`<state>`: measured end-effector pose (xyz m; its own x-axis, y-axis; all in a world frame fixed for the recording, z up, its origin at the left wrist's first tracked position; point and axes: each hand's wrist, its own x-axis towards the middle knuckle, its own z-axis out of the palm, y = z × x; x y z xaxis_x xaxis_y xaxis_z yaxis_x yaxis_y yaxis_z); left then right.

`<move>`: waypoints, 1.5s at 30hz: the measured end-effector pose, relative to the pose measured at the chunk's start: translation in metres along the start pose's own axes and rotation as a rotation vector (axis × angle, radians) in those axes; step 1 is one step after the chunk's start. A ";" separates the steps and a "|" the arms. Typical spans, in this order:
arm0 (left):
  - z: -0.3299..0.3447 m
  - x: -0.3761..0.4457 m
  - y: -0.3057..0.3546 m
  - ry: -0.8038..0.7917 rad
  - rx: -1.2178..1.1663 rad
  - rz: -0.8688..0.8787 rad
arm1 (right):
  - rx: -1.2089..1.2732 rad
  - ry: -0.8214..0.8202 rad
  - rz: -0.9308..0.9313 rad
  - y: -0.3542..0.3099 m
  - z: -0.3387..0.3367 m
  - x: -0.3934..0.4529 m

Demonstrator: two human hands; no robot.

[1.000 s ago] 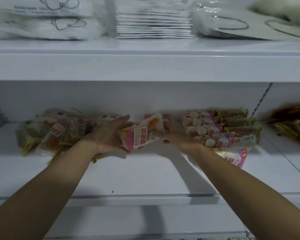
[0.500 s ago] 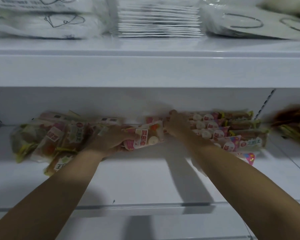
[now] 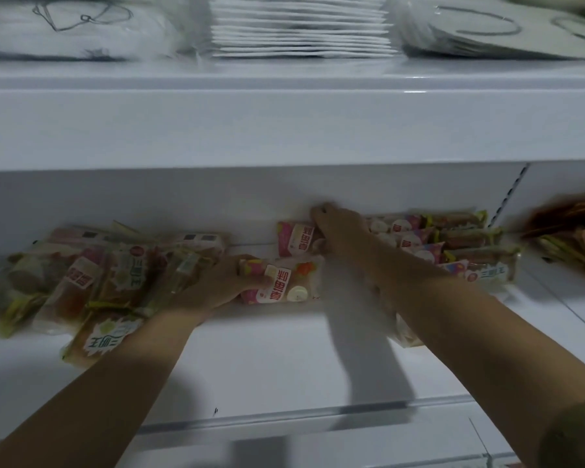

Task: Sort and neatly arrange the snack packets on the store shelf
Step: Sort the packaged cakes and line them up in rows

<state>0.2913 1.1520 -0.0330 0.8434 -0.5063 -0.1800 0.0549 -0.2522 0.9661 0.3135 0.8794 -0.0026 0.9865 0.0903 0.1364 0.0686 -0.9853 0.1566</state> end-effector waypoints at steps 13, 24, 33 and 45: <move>0.009 0.037 -0.011 0.127 0.168 0.164 | -0.234 0.039 -0.106 0.007 0.011 -0.001; 0.039 0.058 -0.003 0.233 0.254 0.231 | -0.045 -0.039 -0.125 0.041 -0.023 -0.015; 0.077 0.072 -0.003 0.460 0.198 0.313 | 0.336 -0.011 0.094 0.064 -0.044 -0.059; -0.029 -0.012 -0.002 0.585 1.028 0.428 | 0.594 0.087 -0.202 -0.080 -0.033 -0.017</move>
<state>0.2962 1.1827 -0.0271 0.8152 -0.3320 0.4747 -0.5007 -0.8159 0.2891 0.2867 0.9618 0.0151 0.9315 0.2701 0.2436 0.3477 -0.8579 -0.3784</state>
